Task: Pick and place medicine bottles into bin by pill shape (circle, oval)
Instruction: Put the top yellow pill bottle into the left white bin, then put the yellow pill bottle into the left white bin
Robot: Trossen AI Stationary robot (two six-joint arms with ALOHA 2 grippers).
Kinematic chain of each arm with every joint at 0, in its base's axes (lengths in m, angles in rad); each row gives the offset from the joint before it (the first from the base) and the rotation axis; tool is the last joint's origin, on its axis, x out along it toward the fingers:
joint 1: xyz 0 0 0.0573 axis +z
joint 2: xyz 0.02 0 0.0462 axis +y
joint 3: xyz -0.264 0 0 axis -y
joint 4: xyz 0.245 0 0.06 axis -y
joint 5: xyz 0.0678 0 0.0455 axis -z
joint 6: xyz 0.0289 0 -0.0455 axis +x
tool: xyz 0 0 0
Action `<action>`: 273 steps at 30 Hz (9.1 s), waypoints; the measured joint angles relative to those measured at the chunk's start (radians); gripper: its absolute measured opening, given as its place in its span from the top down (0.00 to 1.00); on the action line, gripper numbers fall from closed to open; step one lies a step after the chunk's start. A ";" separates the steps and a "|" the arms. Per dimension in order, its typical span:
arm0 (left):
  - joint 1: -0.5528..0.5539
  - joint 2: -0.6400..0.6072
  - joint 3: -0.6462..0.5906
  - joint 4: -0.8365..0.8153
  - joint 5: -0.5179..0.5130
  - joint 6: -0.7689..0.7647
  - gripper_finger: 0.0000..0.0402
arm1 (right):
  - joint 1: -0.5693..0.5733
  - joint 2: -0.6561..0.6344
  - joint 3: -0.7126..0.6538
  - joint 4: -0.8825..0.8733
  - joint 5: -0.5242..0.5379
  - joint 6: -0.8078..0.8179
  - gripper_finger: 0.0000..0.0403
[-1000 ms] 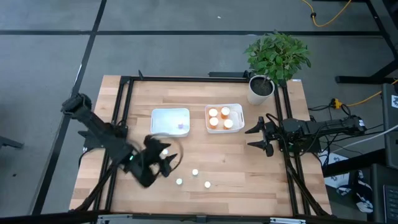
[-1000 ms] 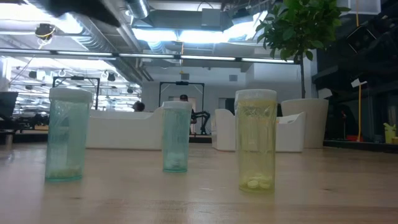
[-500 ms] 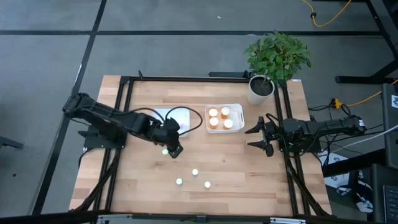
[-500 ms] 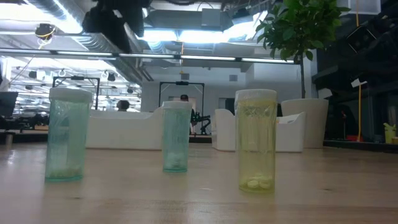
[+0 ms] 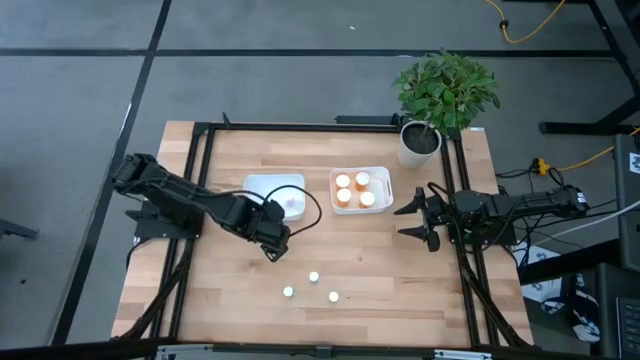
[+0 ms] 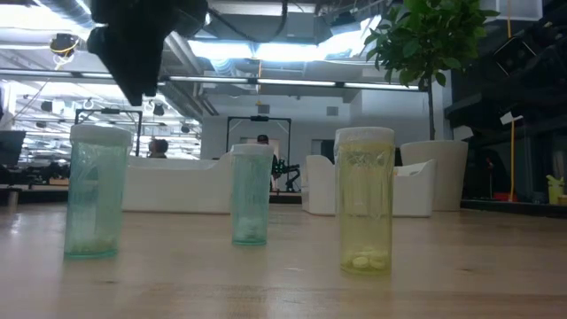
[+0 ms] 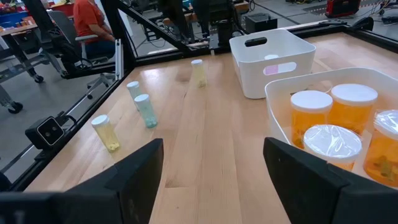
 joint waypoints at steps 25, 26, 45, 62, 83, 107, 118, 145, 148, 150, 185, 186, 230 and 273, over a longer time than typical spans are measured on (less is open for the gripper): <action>-0.004 0.018 -0.162 0.152 0.119 -0.005 0.46 | 0.000 0.000 0.000 0.000 0.000 0.000 0.31; -0.004 0.028 -0.164 0.156 0.119 -0.005 0.46 | 0.000 0.000 0.000 0.000 0.000 0.000 0.31; -0.003 0.118 -0.174 0.206 0.134 -0.006 0.51 | 0.000 0.000 0.000 0.000 0.000 0.000 0.31; 0.052 0.079 -0.105 0.084 0.135 0.037 0.71 | 0.000 0.000 0.000 0.000 0.000 0.000 0.31; 0.566 0.030 0.033 0.012 0.069 0.628 0.71 | 0.000 0.000 0.000 0.000 0.000 0.000 0.31; 0.601 0.038 -0.152 0.146 0.102 0.656 0.71 | 0.000 0.000 0.000 0.000 0.000 0.000 0.31; 0.590 0.071 -0.152 0.179 0.116 0.657 0.71 | 0.000 0.000 0.000 0.000 0.000 0.000 0.31; 0.592 0.092 -0.152 0.188 0.114 0.658 0.57 | 0.000 0.000 0.000 0.000 0.000 0.000 0.31; 0.592 0.092 -0.152 0.187 0.115 0.653 0.51 | 0.000 0.000 0.000 0.000 0.000 0.000 0.31; 0.592 0.090 -0.152 0.187 0.115 0.653 0.48 | 0.000 0.000 0.000 0.000 0.000 0.000 0.31; 0.089 0.138 0.181 0.278 -0.012 0.367 0.48 | 0.000 0.000 0.000 0.000 0.000 0.000 0.31; 0.078 0.179 0.237 0.248 -0.013 0.366 0.48 | 0.000 0.000 0.000 0.000 0.000 0.000 0.31; -0.129 0.749 0.878 0.145 0.056 0.552 0.48 | 0.000 0.000 0.000 0.001 0.000 0.000 0.31; -0.157 0.828 0.839 0.158 0.031 0.495 0.48 | 0.000 0.000 0.000 0.000 0.000 0.000 0.31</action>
